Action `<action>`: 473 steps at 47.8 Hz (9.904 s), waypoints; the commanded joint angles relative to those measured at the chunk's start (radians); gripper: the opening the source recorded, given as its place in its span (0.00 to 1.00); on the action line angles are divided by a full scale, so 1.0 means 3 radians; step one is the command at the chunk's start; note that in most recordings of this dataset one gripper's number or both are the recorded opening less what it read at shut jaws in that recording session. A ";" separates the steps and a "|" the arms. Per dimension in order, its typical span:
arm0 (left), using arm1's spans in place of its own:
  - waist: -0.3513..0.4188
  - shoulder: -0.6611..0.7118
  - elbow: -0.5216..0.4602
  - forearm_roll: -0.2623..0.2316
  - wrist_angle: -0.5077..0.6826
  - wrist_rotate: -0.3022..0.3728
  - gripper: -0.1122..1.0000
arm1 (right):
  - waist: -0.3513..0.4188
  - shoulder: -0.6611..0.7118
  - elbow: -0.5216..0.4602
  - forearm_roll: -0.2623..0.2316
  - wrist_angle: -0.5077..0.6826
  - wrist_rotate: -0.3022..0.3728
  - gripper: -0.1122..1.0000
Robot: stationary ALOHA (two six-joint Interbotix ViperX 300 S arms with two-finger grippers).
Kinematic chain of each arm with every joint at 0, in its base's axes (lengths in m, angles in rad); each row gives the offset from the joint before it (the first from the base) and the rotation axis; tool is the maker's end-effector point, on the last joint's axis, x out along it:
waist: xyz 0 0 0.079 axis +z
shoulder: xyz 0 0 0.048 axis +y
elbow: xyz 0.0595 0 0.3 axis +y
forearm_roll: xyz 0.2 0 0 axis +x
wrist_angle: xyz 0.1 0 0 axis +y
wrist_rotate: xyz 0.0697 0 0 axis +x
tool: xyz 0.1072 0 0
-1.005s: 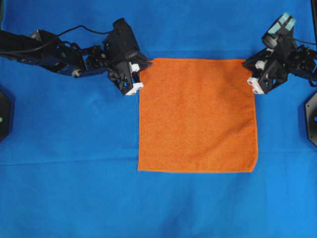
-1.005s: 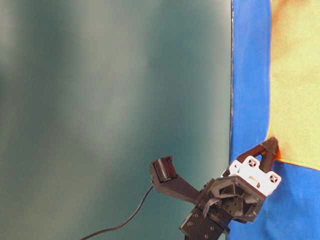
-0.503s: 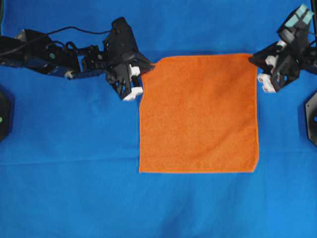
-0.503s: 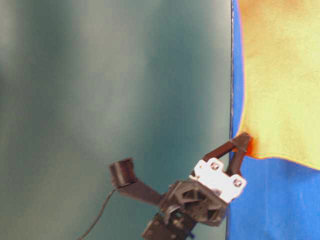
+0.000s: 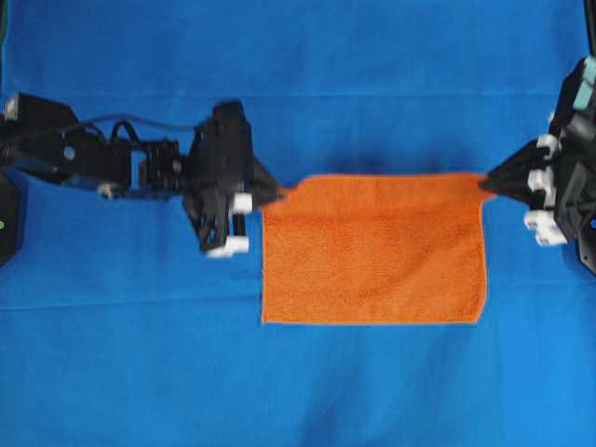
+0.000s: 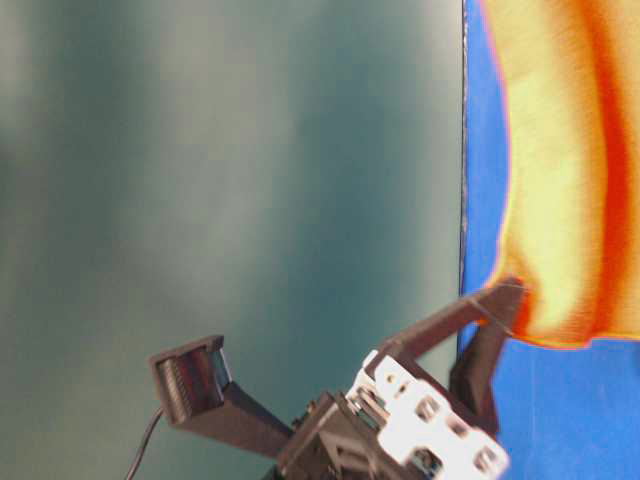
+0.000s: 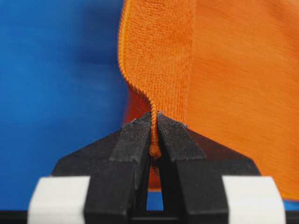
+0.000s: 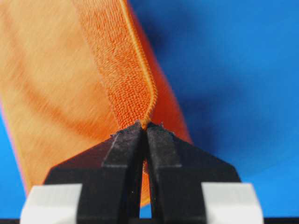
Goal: Fold the orange towel.
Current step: 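Pull both top corners down toward the bottom edge, folding in half, then release both corners and lift grippers off the folded towel, then pinch the left and right ends of the folded strip, then lift the strip and swing the right gripper's end up and over, then lay the strip vertically on the table and open both grippers, then retract both grippers to the sides of the table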
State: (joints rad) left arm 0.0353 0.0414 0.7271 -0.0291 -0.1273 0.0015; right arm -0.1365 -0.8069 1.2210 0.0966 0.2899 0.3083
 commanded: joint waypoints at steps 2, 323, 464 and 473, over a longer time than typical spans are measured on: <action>-0.0220 -0.0056 -0.0051 0.0000 0.0000 -0.0046 0.11 | 0.0271 0.0092 -0.0020 0.0015 0.0020 0.0118 0.10; -0.0966 0.1110 -0.1907 -0.0026 0.0005 0.0297 0.12 | -0.0854 0.1825 -0.1549 -0.2045 -0.0077 0.1069 0.12; -0.0092 -0.1580 0.1161 -0.0005 -0.0859 -0.0210 0.63 | -0.0015 0.0598 -0.0373 -0.1953 -0.1043 0.1202 0.59; 0.0179 -0.1130 0.0808 0.0000 -0.0987 -0.0199 0.66 | -0.0476 0.0895 -0.0486 -0.1974 -0.1043 0.1197 0.59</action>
State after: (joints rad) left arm 0.0522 -0.3497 1.0400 -0.0322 -0.4050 -0.0614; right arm -0.2332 -0.5737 1.1091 -0.4924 -0.0138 0.6688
